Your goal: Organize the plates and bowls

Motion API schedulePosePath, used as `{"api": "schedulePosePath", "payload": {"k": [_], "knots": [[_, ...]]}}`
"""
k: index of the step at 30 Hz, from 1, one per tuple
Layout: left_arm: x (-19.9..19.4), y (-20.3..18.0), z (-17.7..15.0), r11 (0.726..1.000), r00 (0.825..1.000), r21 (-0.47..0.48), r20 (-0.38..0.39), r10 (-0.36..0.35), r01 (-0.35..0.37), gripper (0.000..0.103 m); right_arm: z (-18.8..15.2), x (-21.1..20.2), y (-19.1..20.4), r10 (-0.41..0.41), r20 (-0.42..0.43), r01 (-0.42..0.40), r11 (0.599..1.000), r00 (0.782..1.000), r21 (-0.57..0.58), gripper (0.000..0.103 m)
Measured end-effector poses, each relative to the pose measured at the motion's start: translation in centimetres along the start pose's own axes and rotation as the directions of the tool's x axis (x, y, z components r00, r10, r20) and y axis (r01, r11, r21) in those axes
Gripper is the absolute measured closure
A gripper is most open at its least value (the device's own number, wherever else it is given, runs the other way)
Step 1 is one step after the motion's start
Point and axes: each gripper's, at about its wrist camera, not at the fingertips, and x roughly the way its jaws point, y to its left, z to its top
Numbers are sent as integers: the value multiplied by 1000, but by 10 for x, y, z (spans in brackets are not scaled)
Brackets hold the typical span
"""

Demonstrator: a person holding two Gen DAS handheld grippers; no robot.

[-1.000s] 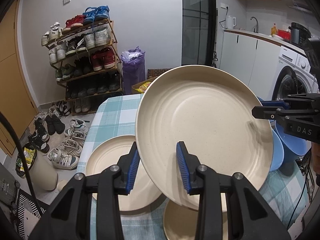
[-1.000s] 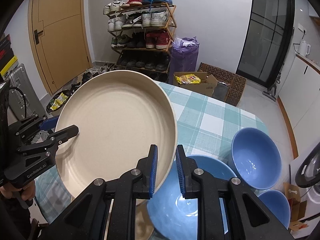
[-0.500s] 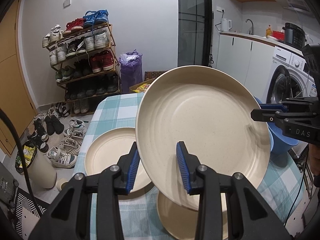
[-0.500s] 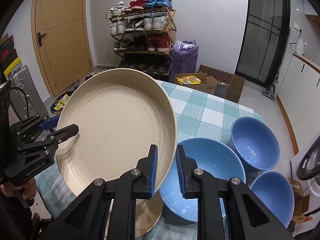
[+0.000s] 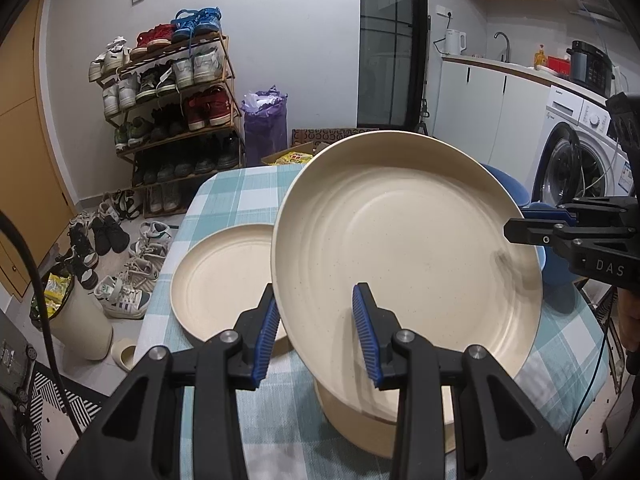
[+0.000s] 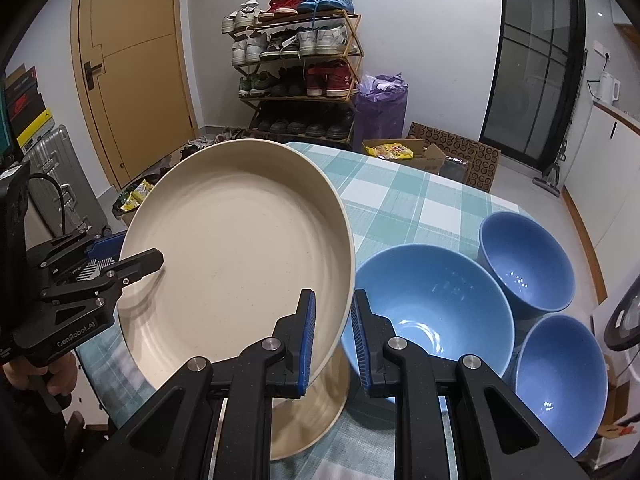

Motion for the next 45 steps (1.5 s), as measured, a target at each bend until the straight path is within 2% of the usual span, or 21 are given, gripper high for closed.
{"api": "schedulePosePath", "payload": {"k": [16, 30, 45], "knots": [[8, -5, -21, 1000, 1000, 10, -22, -12, 12, 68, -32, 4, 2, 29, -17, -28, 999, 999, 45, 84], [12, -1, -39, 1000, 999, 1, -51, -17, 17, 68, -44, 11, 8, 46, -28, -44, 997, 999, 64, 84], [20, -3, -48, 999, 997, 11, -74, -31, 32, 68, -53, 32, 4, 42, -75, -36, 996, 996, 81, 84]]}}
